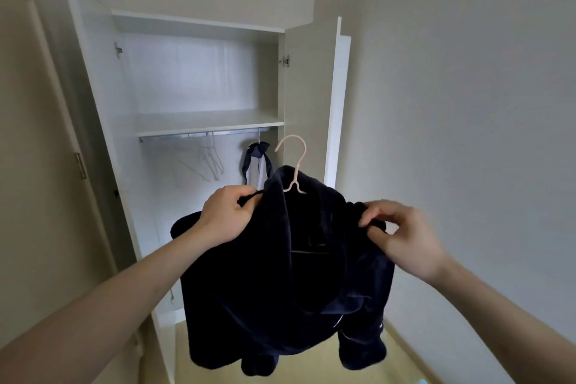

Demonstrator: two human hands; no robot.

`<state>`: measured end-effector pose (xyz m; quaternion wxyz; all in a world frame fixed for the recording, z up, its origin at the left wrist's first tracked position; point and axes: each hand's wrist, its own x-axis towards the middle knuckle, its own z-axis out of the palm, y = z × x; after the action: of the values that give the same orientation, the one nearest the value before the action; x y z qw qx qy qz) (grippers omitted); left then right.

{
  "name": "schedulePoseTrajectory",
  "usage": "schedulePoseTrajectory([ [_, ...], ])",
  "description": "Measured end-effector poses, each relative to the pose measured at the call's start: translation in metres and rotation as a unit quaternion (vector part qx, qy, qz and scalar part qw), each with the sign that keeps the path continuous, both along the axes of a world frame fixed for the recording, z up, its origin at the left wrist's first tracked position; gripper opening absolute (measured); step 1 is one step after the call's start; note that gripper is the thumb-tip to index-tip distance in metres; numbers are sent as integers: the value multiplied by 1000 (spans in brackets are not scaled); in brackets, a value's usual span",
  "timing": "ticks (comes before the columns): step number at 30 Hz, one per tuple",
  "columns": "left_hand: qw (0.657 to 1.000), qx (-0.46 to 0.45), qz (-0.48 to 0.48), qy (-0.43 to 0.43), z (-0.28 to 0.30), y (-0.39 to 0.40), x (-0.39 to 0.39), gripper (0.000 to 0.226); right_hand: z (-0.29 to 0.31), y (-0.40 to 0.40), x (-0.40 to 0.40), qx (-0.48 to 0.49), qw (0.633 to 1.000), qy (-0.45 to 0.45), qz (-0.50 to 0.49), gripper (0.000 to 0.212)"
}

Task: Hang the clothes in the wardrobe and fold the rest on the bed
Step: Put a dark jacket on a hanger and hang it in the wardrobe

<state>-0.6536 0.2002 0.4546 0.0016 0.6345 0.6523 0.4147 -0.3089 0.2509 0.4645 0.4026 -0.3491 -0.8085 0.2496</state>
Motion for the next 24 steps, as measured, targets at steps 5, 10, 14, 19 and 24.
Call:
schedulePoseTrajectory([
  [5,1000,-4,-20,9,2,1,-13,31,-12,34,-3,-38,990,-129,-33,27],
  [10,1000,-23,-15,3,-4,8,-23,37,-28,45,-14,-87,986,-144,8,20],
  [14,998,-50,-8,-29,-11,25,-29,41,-35,50,-30,-103,985,-126,61,27],
  [19,996,-70,-4,-54,-25,60,-32,32,-38,78,-55,-111,986,-82,91,23],
  [24,995,-70,-21,-64,-31,121,-22,32,-57,126,-89,-117,987,-68,85,26],
])
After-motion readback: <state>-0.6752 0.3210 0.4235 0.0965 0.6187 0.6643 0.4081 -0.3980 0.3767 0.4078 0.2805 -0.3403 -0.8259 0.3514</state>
